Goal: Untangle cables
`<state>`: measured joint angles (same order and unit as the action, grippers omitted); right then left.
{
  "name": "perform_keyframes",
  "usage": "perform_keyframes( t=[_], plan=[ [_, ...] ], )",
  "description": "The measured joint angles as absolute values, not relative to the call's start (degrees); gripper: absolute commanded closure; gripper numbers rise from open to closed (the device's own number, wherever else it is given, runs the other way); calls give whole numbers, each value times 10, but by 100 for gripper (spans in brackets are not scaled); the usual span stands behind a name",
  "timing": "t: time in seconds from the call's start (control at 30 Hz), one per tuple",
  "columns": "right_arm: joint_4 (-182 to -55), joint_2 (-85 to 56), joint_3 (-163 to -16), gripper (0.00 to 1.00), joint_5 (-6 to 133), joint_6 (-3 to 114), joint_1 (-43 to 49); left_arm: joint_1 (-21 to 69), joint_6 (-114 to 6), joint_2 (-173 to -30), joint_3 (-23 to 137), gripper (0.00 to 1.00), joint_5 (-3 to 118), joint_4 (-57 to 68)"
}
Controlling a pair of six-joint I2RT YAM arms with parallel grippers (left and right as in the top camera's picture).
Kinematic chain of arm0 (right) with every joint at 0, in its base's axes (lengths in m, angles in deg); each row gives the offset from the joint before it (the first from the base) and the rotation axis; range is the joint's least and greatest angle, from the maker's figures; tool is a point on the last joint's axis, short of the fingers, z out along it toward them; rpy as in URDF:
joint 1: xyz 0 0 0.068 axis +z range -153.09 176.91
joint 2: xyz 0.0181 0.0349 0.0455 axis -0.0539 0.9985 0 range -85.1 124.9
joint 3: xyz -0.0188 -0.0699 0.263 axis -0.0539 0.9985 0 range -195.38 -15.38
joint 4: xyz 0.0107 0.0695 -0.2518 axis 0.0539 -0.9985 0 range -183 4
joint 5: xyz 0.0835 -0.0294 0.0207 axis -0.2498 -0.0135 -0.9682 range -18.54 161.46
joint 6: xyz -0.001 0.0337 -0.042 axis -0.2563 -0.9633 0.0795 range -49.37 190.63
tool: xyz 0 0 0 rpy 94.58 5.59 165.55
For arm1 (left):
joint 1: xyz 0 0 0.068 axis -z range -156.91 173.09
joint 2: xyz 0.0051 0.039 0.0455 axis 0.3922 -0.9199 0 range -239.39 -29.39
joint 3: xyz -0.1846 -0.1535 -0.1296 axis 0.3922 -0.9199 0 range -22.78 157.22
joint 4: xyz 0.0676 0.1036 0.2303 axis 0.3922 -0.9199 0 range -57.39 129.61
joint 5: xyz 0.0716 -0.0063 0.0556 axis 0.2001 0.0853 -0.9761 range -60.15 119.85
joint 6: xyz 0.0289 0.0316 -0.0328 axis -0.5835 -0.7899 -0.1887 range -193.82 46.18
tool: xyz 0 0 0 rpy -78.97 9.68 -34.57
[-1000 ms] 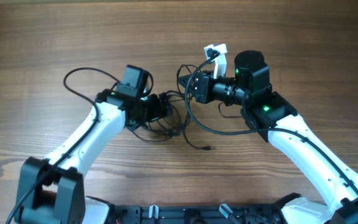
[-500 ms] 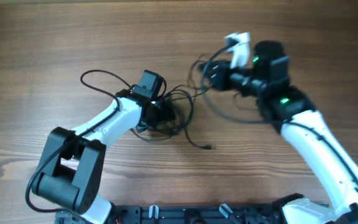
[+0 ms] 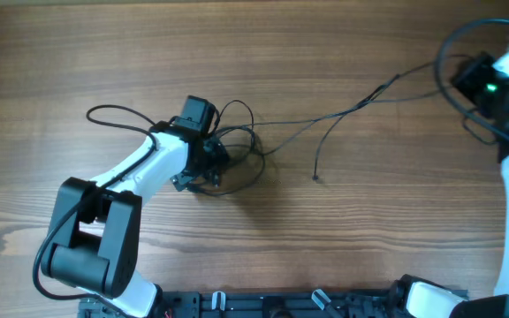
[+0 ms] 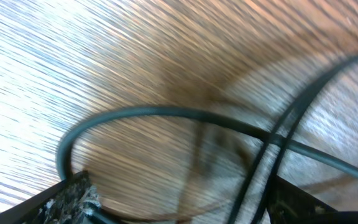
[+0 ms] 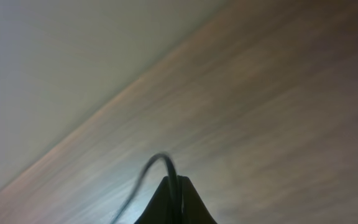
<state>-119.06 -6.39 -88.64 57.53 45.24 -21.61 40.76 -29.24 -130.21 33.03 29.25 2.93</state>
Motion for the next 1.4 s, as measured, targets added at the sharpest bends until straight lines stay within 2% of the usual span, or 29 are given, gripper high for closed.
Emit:
perform_keyframes(
  t=[0.13,0.27,0.5,0.73,0.97,1.0,1.03,1.07,1.1,1.13,1.17,1.37,1.4],
  plan=[
    [-1223,-64,-887,96,584,472,-237,385,-286,-1302,331,10,290,23],
    [-1270,-62,-887,96,661,446,-236,352,-273,-1303,331,9,287,-1],
    [-1290,-18,-888,95,762,417,-238,276,-252,-1306,329,1,285,-36],
    [-1291,16,-888,95,717,413,-238,223,-248,-1306,329,1,298,-40],
    [-1312,17,-888,87,668,409,-234,229,-246,-1306,329,0,297,-36],
    [-1316,18,-888,85,664,409,-231,231,-246,-1306,329,0,296,-35],
    [-1321,20,-888,70,660,409,-226,233,-246,-1306,328,0,294,-34],
    [-1325,22,-888,47,656,409,-219,235,-246,-1306,328,0,292,-32],
    [-1328,25,-888,20,654,409,-210,239,-246,-1306,328,0,290,-30],
    [-1329,29,-888,8,652,409,-200,243,-246,-1306,328,0,288,-28],
    [-1331,34,-888,0,651,409,-191,247,-246,-1306,328,0,285,-26],
    [-1334,81,-889,0,611,410,-126,258,-246,-1306,328,0,278,-20],
    [-1333,94,-889,7,600,407,-111,259,-246,-1306,328,0,277,-20]
  ],
)
